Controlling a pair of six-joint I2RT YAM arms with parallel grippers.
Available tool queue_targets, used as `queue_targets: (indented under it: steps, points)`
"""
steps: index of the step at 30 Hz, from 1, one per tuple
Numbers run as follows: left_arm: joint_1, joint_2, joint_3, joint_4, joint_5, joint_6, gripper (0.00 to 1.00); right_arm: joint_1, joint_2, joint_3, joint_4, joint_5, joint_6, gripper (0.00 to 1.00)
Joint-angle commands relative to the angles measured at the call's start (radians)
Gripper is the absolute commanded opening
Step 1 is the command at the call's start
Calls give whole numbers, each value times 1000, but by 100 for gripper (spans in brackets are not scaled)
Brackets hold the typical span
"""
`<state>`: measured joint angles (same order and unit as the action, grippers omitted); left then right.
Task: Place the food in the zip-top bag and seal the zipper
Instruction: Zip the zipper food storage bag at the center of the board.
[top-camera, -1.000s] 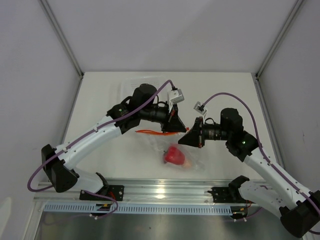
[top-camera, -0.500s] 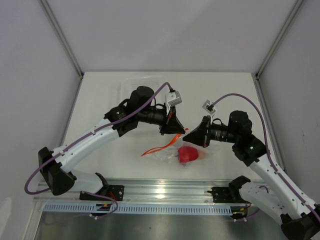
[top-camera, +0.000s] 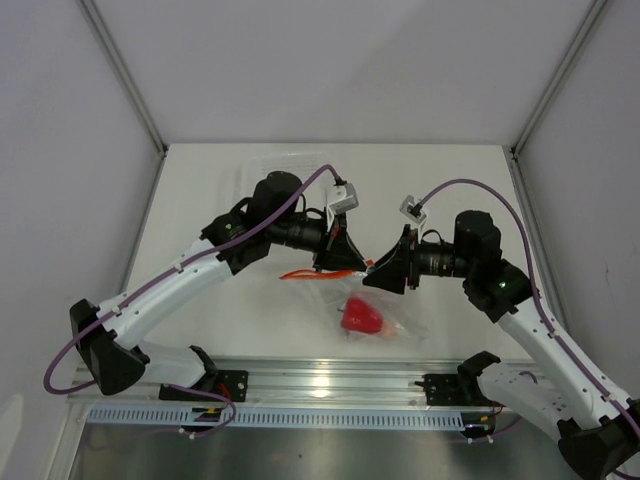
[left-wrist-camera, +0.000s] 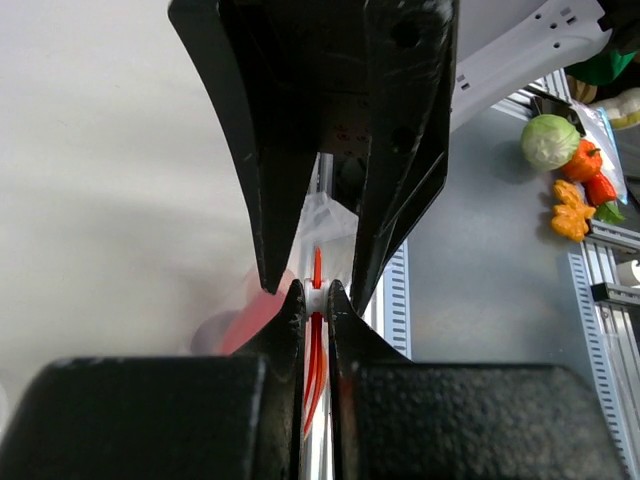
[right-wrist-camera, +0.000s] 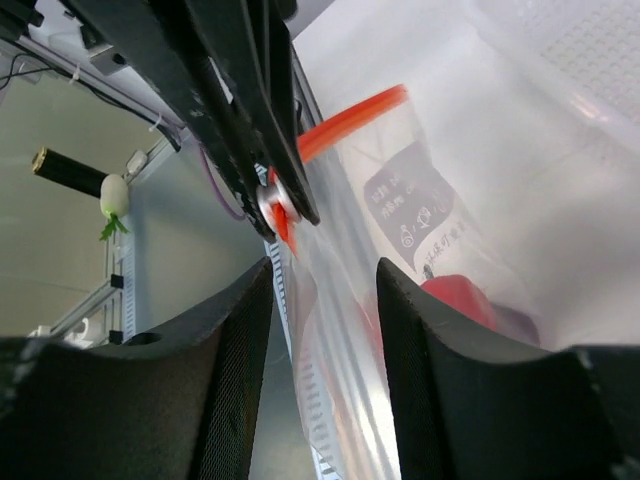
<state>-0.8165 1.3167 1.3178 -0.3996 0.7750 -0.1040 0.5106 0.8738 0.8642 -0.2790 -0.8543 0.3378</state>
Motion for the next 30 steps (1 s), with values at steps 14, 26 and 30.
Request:
queue_targets:
  steps: [14,26,30]
  points:
    - [5,10,87,-18,76,12,0,16,129,190,-123,-111,-140,22]
    - [5,15,89,-27,89,13,0,20,143,193,-151,-124,-171,13]
    - [5,16,81,-30,93,15,1,20,160,202,-141,-132,-168,16]
